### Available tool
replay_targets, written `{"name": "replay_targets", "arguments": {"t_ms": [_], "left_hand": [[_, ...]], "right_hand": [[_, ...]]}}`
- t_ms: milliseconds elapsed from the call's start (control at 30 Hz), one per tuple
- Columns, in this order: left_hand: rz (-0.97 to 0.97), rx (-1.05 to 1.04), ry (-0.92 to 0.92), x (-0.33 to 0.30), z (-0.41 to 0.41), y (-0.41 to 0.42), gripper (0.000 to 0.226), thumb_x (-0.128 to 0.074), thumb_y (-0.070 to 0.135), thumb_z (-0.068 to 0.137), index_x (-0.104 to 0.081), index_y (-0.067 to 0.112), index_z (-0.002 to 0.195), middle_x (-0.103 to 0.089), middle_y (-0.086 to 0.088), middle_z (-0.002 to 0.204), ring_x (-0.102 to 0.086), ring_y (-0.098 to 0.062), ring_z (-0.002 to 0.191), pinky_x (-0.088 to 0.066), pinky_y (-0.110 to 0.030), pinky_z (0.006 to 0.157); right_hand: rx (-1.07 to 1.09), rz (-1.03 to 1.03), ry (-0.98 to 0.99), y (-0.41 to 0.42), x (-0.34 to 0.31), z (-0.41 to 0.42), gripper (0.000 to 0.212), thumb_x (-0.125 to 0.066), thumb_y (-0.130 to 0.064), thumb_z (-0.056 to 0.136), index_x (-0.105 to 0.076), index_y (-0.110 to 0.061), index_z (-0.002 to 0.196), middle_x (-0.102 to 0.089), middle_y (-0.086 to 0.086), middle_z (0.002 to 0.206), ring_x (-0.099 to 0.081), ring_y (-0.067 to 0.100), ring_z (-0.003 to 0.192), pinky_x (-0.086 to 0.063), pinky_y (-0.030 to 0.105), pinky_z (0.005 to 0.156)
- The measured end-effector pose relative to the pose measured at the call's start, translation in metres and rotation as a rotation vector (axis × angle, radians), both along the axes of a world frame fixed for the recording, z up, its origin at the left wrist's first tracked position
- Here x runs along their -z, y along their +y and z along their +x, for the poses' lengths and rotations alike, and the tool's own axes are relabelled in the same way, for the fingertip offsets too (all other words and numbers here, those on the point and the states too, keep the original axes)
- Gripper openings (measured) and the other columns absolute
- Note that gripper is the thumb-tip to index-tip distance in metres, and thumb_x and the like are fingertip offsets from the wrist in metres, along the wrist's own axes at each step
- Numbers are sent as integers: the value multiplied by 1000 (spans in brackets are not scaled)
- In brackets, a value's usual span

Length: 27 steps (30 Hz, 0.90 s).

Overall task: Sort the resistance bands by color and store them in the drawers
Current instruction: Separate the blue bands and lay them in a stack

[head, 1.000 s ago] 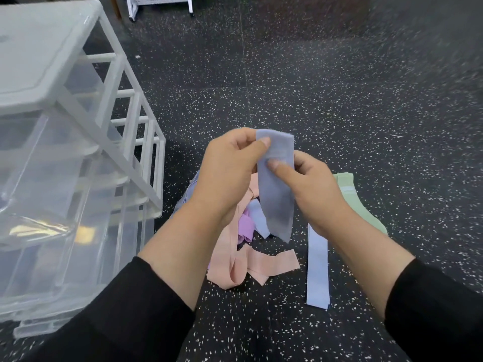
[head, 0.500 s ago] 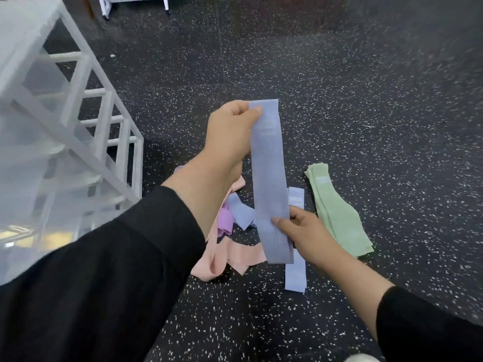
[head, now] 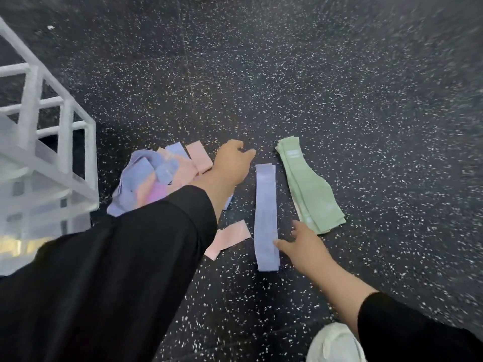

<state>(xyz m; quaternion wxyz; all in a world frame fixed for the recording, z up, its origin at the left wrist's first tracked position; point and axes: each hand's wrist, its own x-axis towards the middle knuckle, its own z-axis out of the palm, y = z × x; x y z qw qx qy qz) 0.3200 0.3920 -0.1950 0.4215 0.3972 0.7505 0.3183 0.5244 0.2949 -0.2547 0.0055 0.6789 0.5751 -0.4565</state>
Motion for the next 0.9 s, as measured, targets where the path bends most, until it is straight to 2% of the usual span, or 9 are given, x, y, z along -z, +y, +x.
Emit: {"name": "replay_targets", "arguments": {"t_ms": [67,167,233,300,400,500,600,700,900], "left_hand": [[-4,68,148,21,-5,-32,36,-58,26,102,-60,12,135,-68,-6,124,-64,-27,109,-47,-28,84],[-79,235,347,57,-16,-98,22,-51,24,102,-68,17,114,-70,-1,98,-65,-24,91,-43,-28,71],[-71,361,533,78,-25,-135,22,-49,23,99,-69,18,107,-69,-1,104,-65,-26,97,-49,-35,77],[-54,466,664,92,-32,-157,27,-47,25,99,-70,17,112,-65,-1,115,-63,-28,107,-51,-41,86],[3,510,737,98,-38,-163,27,-47,26,99,-70,18,111,-63,0,116,-61,-26,107,-49,-42,88],[45,491,780,96,-45,-149,27,-49,25,94,-67,21,113,-62,3,113,-60,-24,104,-43,-39,83],[-1,502,787,97,-52,-136,41,-50,26,92,-56,28,133,-57,3,119,-54,-24,113,-42,-41,88],[-94,625,849,105,-60,-128,53,-49,25,92,-44,30,144,-53,-2,127,-50,-28,120,-38,-45,92],[-172,697,875,115,-63,-124,37,-46,27,95,-56,20,129,-51,-3,136,-47,-29,123,-34,-46,95]], "right_hand": [[-268,145,-160,-2,3,5,67,-61,-42,98,-36,-18,155,-42,5,154,-50,22,133,-44,34,108],[-478,232,-199,-2,11,4,47,-51,-40,104,-50,-20,147,-47,1,147,-48,20,130,-43,35,108],[-520,275,-185,1,12,-4,43,-49,-38,105,-53,-20,144,-50,-1,144,-50,20,128,-44,34,107],[-537,307,-125,6,10,-17,40,-49,-35,105,-56,-20,141,-52,-2,143,-52,20,127,-44,33,106],[-588,310,-55,8,13,-41,39,-49,-34,105,-54,-22,142,-51,-6,145,-50,17,130,-43,35,107],[-613,274,-3,10,22,-63,45,-44,-33,107,-44,-26,151,-39,-9,158,-38,14,144,-35,37,117],[-632,257,31,16,28,-83,51,-40,-31,107,-33,-28,157,-32,-7,164,-30,15,149,-32,42,119],[-645,250,-9,30,32,-96,56,-39,-27,108,-22,-28,161,-24,-5,167,-24,19,151,-33,46,118],[-760,282,-209,63,39,-105,66,-37,-10,105,-7,-28,162,-7,-5,170,-19,26,151,-37,53,107]]}}
